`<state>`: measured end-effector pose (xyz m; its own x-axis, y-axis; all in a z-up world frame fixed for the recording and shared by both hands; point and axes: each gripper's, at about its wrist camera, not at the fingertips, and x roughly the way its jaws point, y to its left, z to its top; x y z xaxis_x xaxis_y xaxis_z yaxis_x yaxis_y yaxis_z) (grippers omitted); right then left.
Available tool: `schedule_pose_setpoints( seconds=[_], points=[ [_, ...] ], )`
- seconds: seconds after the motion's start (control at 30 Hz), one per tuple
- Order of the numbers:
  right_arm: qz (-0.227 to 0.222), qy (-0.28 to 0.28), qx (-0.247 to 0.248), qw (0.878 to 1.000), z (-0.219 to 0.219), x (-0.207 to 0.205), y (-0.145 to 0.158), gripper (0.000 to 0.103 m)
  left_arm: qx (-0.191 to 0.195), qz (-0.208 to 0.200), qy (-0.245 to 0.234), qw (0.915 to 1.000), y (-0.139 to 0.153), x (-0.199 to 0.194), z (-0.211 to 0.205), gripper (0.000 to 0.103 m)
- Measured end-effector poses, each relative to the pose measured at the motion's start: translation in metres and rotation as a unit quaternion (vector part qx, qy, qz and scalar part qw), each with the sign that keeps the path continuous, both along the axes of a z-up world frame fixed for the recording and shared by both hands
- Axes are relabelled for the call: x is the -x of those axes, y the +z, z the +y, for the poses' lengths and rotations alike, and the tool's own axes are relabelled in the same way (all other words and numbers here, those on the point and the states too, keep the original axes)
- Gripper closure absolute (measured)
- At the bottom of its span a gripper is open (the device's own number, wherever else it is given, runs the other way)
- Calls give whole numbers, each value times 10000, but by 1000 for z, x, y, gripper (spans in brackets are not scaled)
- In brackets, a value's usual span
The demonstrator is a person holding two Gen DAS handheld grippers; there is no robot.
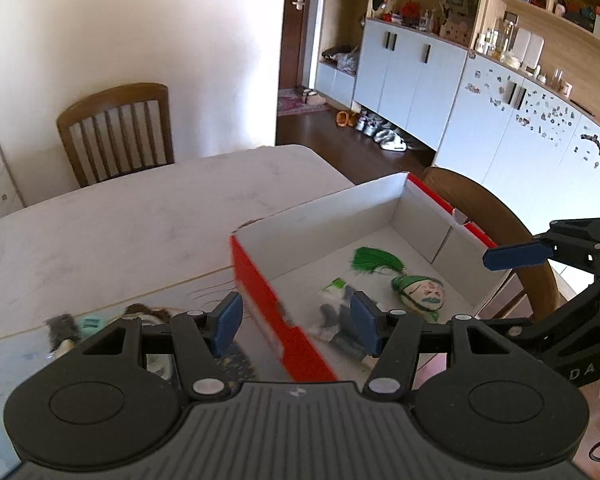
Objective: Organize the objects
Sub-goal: 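Move both grippers back over the remaining items on the table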
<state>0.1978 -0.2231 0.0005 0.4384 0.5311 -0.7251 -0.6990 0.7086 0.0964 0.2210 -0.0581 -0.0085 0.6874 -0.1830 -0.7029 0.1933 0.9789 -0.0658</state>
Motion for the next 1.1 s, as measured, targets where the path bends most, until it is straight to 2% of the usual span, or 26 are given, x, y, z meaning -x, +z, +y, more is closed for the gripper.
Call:
schedule_pose_setpoints(
  seconds=[0.2,0.4,0.67,0.73,0.9,1.1],
  points=[
    [-51,20,-169,9998,22,26,1,12,115,-36,103,9999,3,22,31,38],
    [-26,-42,-443,9990,43,49,0,9,22,-163,322,9993,3,44,64,28],
    [-32,-179,-826,9964,69,74,-5,4,-4,-242,615,9978,-5,69,101,25],
    [-52,-205,-865,9960,75,79,-6,3,-3,-267,644,9976,-7,74,111,20],
    [-86,-241,-853,9960,90,90,-9,3,-13,-282,693,9972,-10,82,130,19],
    [-67,-245,-816,9963,109,99,-15,3,113,-274,689,9972,-16,88,152,8]
  ],
)
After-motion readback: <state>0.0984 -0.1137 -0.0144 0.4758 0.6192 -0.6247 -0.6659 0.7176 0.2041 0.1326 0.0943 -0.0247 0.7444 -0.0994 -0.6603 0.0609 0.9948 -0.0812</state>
